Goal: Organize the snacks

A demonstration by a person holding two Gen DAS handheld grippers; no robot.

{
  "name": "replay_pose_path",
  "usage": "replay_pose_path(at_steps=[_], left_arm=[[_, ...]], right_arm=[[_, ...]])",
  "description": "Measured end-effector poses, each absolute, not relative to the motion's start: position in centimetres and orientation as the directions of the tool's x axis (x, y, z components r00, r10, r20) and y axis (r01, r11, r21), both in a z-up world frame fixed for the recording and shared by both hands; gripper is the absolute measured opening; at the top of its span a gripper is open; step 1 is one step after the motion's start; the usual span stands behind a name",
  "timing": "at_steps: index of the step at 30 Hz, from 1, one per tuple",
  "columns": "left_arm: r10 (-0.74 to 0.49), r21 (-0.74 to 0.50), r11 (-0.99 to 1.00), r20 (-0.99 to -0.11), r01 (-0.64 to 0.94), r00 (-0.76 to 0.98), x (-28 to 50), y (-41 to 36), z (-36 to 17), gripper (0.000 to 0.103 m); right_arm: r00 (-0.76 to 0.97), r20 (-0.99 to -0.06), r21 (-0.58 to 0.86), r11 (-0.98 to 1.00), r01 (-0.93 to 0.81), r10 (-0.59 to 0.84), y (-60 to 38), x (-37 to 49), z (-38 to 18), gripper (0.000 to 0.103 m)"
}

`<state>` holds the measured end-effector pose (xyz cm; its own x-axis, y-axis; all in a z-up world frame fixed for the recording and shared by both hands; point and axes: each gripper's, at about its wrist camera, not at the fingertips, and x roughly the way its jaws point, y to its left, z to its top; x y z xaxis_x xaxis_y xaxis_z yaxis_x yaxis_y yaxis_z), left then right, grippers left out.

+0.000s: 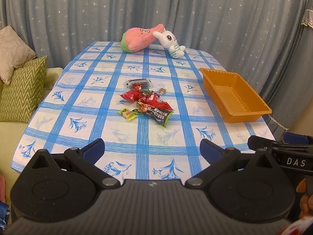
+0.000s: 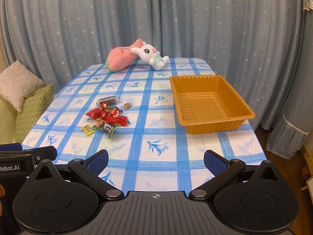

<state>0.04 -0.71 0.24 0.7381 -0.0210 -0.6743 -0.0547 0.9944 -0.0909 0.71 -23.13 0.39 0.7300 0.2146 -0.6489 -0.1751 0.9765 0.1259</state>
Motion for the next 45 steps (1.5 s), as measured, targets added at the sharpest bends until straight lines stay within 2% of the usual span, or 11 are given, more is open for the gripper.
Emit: replay_pose_path(at_steps=[45], left_arm=[[-0.028,-0.101,0.993,-0.678,-0.055,0.734,0.46,-1.36,0.11,0.103]], right_arm=[[0.730,-0.648,0.135,0.976,-0.173,0.219,-23.10,1.03,0.17,0.103]])
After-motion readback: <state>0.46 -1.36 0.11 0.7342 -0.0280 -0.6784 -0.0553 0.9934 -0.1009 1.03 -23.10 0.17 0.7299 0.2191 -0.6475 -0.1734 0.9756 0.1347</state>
